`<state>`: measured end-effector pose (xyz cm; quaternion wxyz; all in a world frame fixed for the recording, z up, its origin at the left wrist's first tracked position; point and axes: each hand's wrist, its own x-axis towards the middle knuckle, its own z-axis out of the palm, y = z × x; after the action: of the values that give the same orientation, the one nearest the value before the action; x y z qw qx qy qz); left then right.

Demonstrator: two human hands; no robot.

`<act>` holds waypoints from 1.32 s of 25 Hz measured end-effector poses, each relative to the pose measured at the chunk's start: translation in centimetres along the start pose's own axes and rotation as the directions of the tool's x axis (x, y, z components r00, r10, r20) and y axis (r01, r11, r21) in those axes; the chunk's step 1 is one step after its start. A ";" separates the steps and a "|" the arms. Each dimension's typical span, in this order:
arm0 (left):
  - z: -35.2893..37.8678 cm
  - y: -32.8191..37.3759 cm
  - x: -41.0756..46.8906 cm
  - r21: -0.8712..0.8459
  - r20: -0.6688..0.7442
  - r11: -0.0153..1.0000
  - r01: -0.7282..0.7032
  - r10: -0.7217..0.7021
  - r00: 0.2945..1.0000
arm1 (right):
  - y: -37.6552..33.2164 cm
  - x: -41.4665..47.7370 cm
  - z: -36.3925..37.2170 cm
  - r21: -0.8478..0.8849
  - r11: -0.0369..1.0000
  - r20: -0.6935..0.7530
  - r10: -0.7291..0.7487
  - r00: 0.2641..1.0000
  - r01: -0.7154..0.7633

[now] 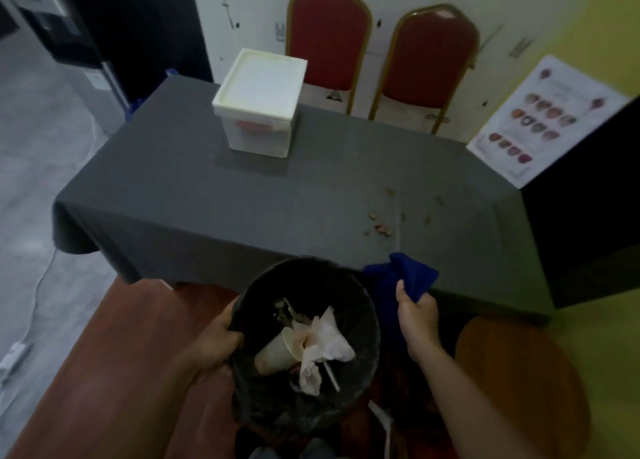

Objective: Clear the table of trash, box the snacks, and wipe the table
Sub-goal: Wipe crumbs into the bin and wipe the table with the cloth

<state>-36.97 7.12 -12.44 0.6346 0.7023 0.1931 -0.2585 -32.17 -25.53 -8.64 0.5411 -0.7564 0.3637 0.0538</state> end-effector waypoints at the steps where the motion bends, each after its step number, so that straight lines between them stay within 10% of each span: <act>1: 0.8 0.3 0.4 0.032 0.006 0.999 0.024 -0.024 1.000 | -0.6 0.6 -0.9 0.020 1.000 -0.025 -0.010 1.000 0.010; 9: 1.4 -9.7 11.3 0.276 0.018 0.924 0.264 -0.279 0.960 | -8.3 10.9 0.0 -0.075 0.982 -0.128 -0.180 0.975 0.172; 18: 2.8 -3.5 10.7 0.217 -0.016 0.938 0.270 -0.273 0.962 | -8.4 15.6 10.0 -0.474 0.794 0.123 -0.367 0.922 0.380; 24: 3.8 -0.7 10.9 0.130 0.022 0.965 0.228 -0.233 0.972 | -1.5 6.7 9.0 -0.350 0.604 0.517 -0.513 0.685 0.716; 29: 3.9 -0.2 11.2 0.143 0.037 0.965 0.221 -0.228 0.973 | -4.7 6.0 5.2 -0.136 0.914 0.126 -0.366 0.922 0.381; 33: 3.9 -0.4 11.4 0.161 0.025 0.966 0.205 -0.211 0.977 | -9.0 10.8 2.2 -0.098 0.910 -0.082 -0.410 0.908 0.402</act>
<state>-28.64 2.66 -19.90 0.5505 0.7204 0.2314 -0.3527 -18.12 -27.66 -7.68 0.4909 -0.8381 0.2226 -0.0839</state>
